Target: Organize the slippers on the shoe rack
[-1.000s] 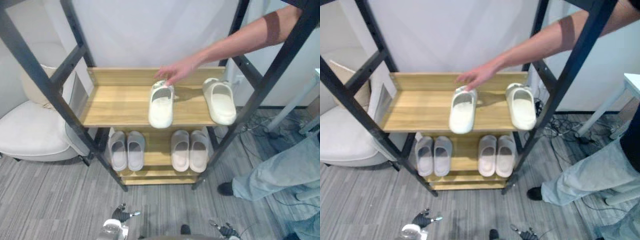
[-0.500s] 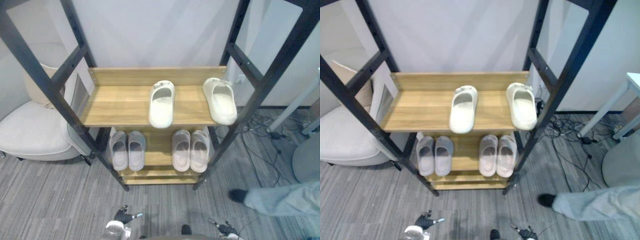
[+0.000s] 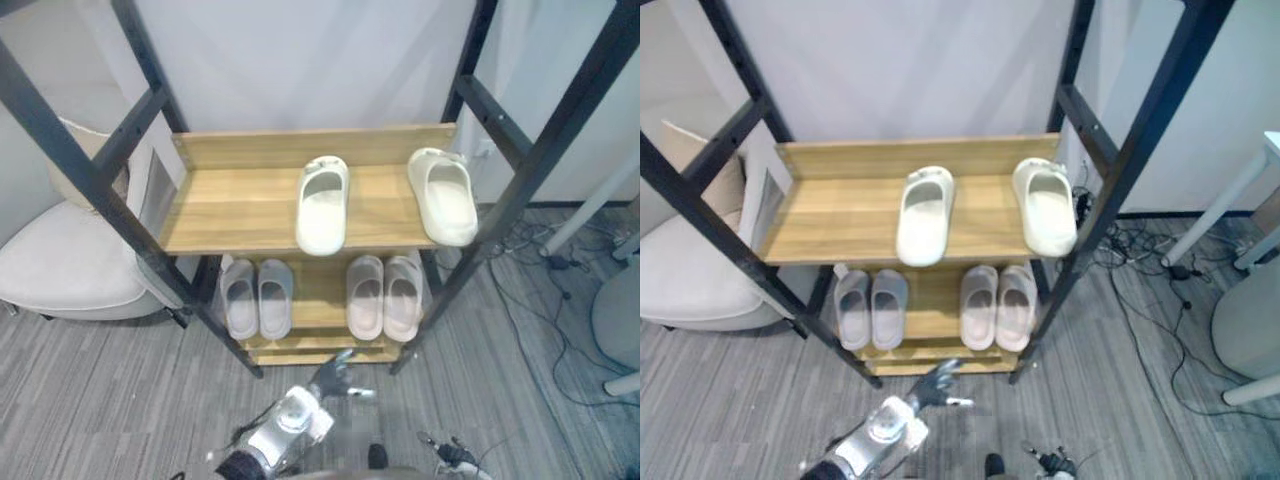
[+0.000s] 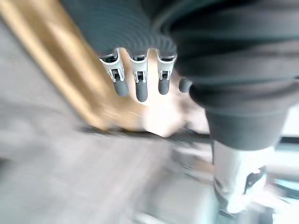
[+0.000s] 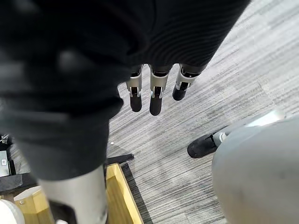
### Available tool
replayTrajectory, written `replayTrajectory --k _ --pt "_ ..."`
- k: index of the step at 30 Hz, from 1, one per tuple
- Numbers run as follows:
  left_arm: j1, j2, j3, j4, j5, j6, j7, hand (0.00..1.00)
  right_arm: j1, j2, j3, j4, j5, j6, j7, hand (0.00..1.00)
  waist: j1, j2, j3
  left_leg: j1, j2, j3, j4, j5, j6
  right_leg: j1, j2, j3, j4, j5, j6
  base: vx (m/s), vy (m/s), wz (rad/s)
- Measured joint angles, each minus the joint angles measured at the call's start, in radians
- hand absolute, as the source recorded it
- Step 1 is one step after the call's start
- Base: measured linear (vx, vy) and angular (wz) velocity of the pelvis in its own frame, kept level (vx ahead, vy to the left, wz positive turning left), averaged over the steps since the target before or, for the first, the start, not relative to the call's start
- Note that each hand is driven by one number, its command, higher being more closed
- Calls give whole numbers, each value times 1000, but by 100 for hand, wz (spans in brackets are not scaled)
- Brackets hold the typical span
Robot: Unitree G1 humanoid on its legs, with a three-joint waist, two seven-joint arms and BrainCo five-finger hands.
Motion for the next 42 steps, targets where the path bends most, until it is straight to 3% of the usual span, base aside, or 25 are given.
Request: replayTrajectory --k 4,8,13,19,24,30,42 --pt "-56 4 13 -195 -101 -35 -4 0 -1 -9 2 1 -1 0 0 0 0 16 -10 -1 -1 -7 0 1 2 2 -1 -4 0 0 0 0 0 2" --pt "-81 5 14 -276 -160 -65 21 0 -4 -11 5 1 -1 0 -2 0 0 20 -12 0 -1 -12 0 2 2 3 -1 -6 -2 0 0 -11 -9 1" --pt "-89 5 30 -302 -175 -68 63 0 -4 -11 12 1 -1 0 -5 0 0 19 -13 0 -2 -12 0 2 3 3 -1 -7 -2 0 0 0 0 0" --pt "-139 7 129 -301 -132 -69 144 0 -1 -15 40 1 -2 -1 -16 0 1 12 -15 -1 -2 -20 0 4 6 5 -2 -15 0 0 0 -8 -10 3" --pt "-297 18 297 -214 -49 -69 237 0 4 -16 39 0 -3 0 -20 0 0 7 -15 -1 -3 -22 0 6 8 6 -3 -20 -5 2 -1 -5 -3 1" --pt "-394 42 416 -110 29 -66 333 0 5 -16 37 -2 -3 -1 -21 0 -8 3 -13 -1 -3 -22 -1 5 8 5 -3 -21 -5 2 -1 0 0 0" --pt "-546 82 512 127 170 -5 413 0 10 -2 -1 -7 -2 -3 -20 0 -27 -6 -7 -2 -3 -19 -2 5 8 2 -3 -18 -6 2 -1 0 0 0"
